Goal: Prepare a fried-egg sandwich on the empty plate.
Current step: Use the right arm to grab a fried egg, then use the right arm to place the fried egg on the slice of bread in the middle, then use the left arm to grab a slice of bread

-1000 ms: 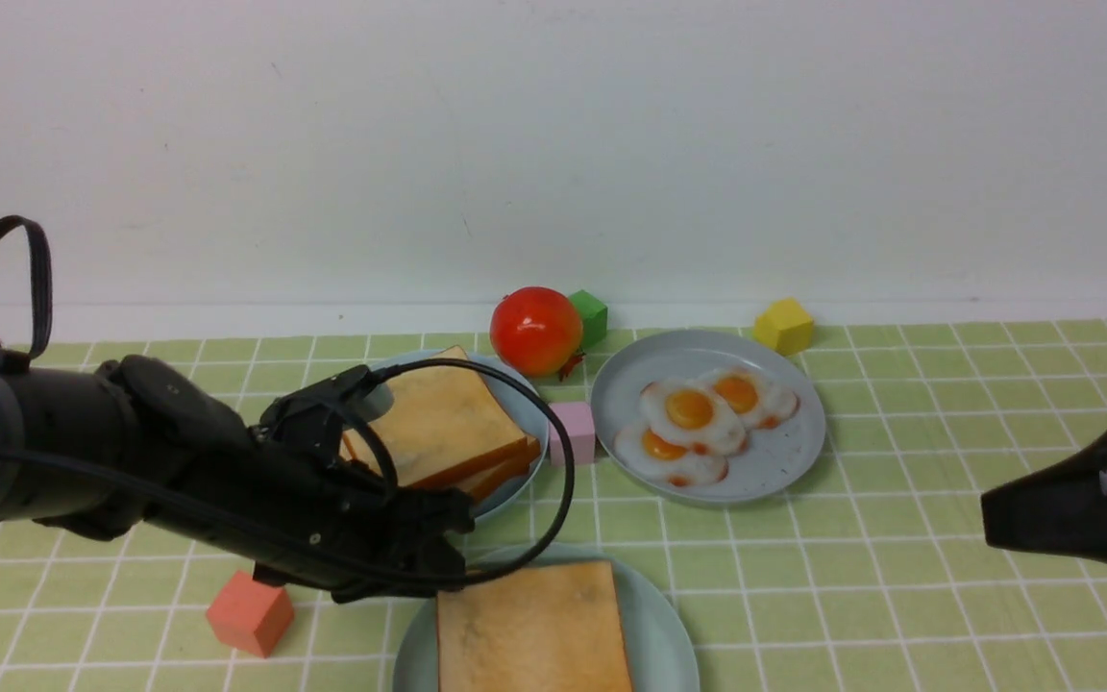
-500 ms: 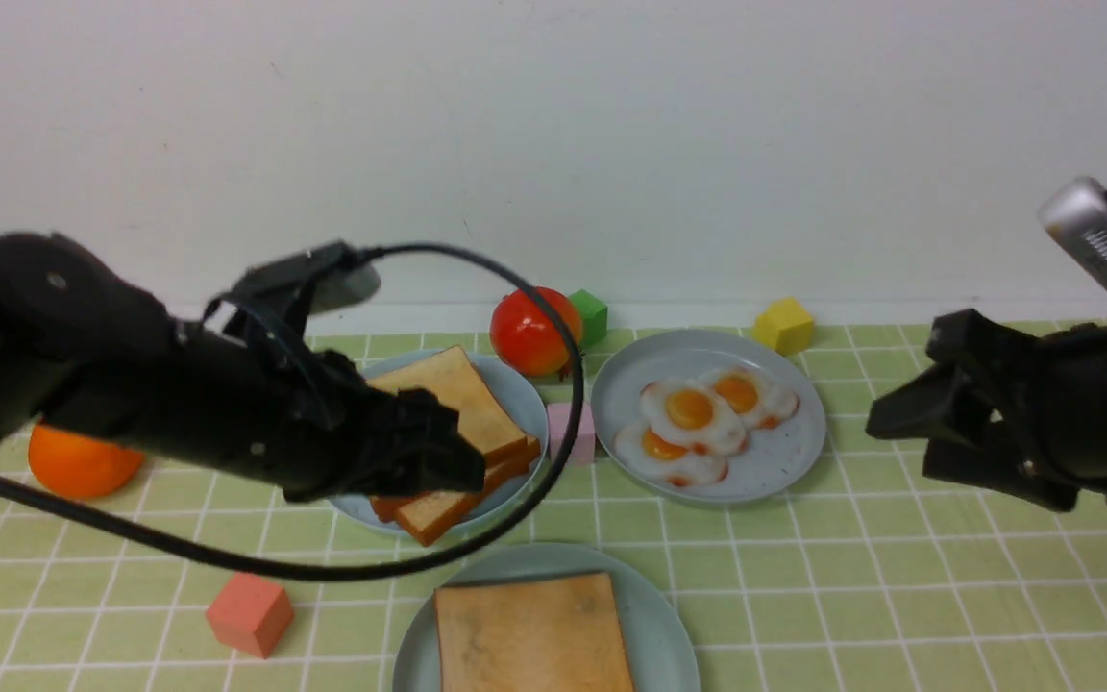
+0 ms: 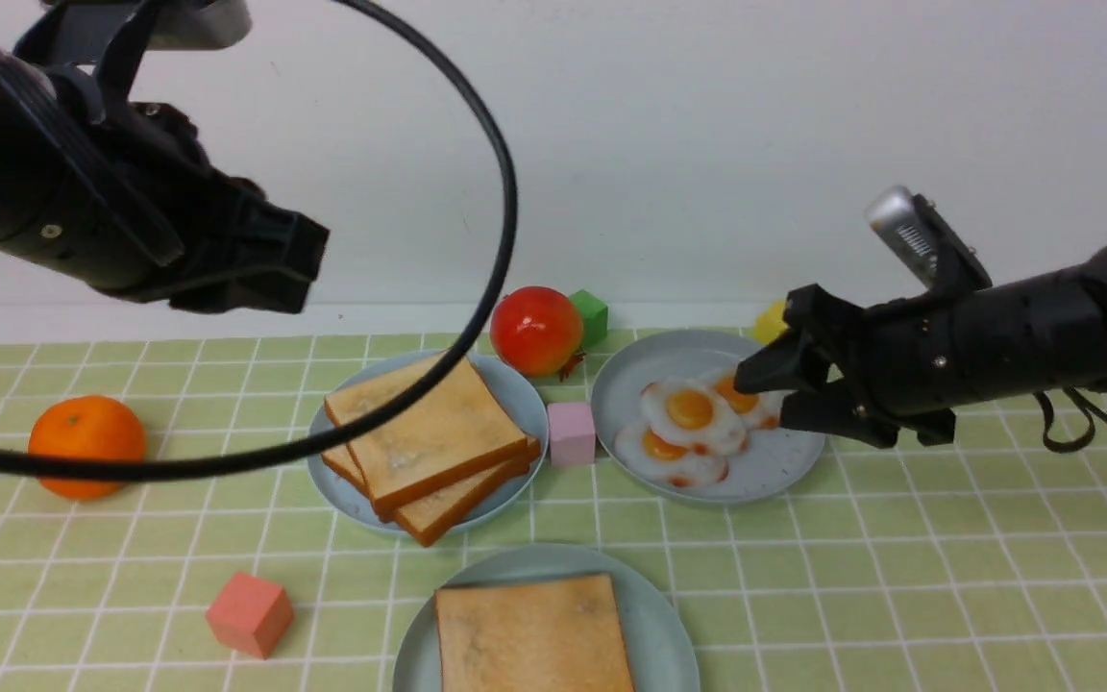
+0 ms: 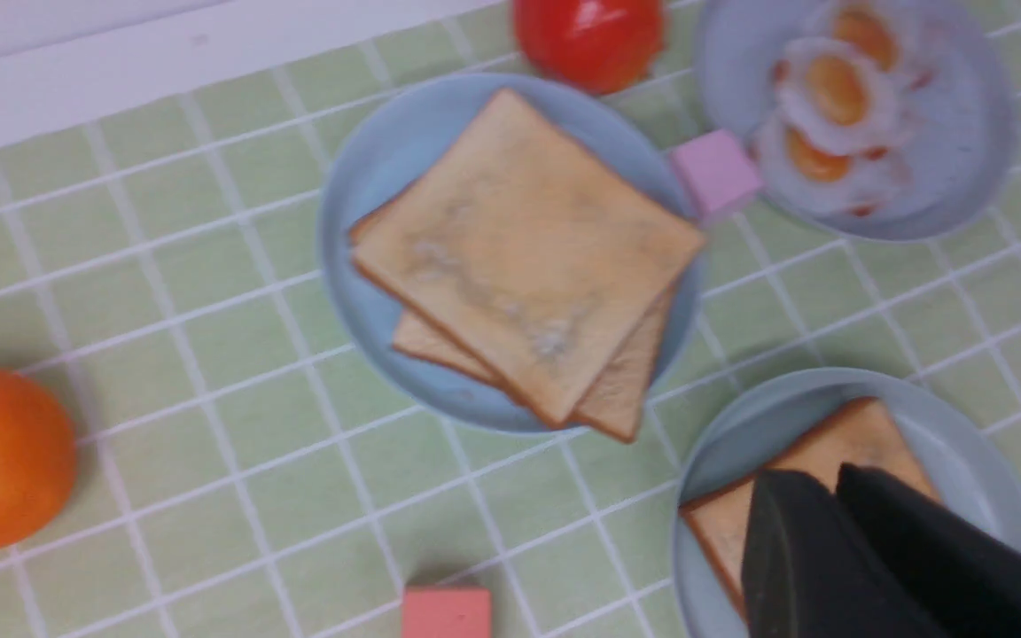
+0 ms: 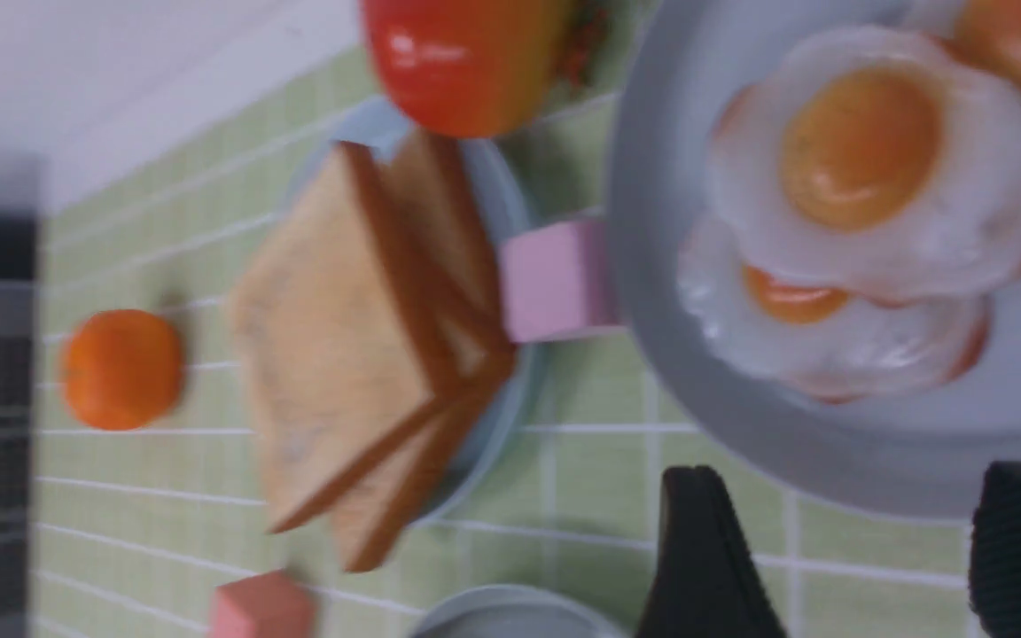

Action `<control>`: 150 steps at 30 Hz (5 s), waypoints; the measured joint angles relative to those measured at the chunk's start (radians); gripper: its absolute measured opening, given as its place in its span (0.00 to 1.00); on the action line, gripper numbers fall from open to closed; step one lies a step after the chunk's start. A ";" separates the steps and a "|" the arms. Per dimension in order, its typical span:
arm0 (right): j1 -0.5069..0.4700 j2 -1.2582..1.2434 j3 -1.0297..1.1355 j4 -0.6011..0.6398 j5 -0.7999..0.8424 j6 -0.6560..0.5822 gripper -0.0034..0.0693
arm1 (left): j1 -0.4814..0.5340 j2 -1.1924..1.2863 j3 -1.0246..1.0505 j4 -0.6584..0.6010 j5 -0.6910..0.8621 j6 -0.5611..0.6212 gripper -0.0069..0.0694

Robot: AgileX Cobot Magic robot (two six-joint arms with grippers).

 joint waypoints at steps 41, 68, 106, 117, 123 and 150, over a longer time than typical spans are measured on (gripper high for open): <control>0.084 0.314 -0.230 -0.381 -0.183 0.694 0.13 | -0.219 0.088 -0.007 0.087 0.026 -0.112 0.08; 0.095 -0.010 -0.113 -0.425 -0.058 0.341 0.13 | -0.219 -0.028 0.003 0.117 0.164 -0.264 0.09; 0.218 -0.408 0.122 -0.467 0.122 0.057 0.84 | -0.219 -0.034 0.298 0.189 -0.123 -0.514 0.10; 0.189 -0.649 0.124 -0.771 0.268 0.323 0.47 | 0.059 0.224 0.129 -0.042 -0.084 -0.420 0.10; 0.287 -0.703 0.169 -0.659 0.296 0.308 0.07 | 0.175 0.361 0.125 -0.193 -0.164 -0.416 0.18; 0.317 -0.704 0.178 -0.650 0.350 0.305 0.05 | 0.171 0.593 0.120 -0.535 -0.370 -0.075 0.32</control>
